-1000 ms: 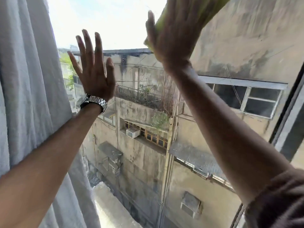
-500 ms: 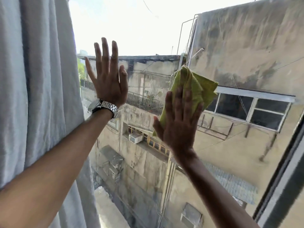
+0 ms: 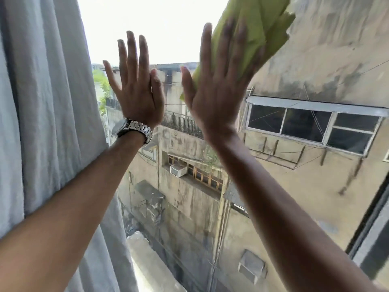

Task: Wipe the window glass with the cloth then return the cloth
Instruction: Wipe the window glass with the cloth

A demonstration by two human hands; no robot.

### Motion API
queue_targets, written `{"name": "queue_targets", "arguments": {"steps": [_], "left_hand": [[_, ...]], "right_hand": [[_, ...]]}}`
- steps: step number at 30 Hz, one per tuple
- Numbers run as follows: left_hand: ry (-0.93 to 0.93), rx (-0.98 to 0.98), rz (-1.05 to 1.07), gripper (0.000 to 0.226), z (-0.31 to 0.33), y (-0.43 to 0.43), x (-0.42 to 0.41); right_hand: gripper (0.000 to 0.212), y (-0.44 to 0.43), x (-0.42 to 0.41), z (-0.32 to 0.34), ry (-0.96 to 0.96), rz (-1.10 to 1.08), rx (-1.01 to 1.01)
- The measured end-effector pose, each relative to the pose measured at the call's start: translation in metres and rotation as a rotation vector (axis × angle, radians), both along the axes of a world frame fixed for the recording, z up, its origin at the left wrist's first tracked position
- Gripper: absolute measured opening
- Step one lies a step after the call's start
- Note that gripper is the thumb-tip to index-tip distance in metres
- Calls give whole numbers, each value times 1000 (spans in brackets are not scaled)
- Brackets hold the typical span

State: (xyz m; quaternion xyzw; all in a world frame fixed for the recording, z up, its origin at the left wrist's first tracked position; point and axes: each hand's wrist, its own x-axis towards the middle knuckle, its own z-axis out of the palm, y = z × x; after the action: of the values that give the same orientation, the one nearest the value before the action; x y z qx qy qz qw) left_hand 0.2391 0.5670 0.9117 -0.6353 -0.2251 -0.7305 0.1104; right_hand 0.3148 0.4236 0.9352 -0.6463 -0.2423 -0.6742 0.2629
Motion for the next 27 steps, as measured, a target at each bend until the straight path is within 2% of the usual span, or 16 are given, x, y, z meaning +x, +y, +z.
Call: {"name": "queue_targets", "arguments": {"steps": [3, 5, 9, 12, 15, 19, 24, 27], "left_hand": [[16, -33, -22, 60, -2, -6, -3], [23, -52, -26, 60, -5, -10, -6], [43, -50, -35, 59, -4, -7, -3], [28, -42, -35, 58, -7, 0, -1], [24, -27, -28, 57, -8, 2, 1], [32, -34, -8, 58, -4, 0, -1], [44, -47, -27, 58, -1, -4, -4], [50, -57, -35, 60, 1, -9, -4]], "right_hand": [[76, -16, -2, -77, 39, -26, -173], [75, -19, 0, -95, 68, -56, -208], [70, -1, -5, -49, 31, -11, -202], [67, 20, -9, 4, 2, 57, -119], [71, 26, -9, 19, -20, 80, -90], [78, -2, 5, -19, -55, 14, -152], [77, -85, 52, -105, -45, -76, -288], [78, -129, 82, -122, -36, -165, -359]]}}
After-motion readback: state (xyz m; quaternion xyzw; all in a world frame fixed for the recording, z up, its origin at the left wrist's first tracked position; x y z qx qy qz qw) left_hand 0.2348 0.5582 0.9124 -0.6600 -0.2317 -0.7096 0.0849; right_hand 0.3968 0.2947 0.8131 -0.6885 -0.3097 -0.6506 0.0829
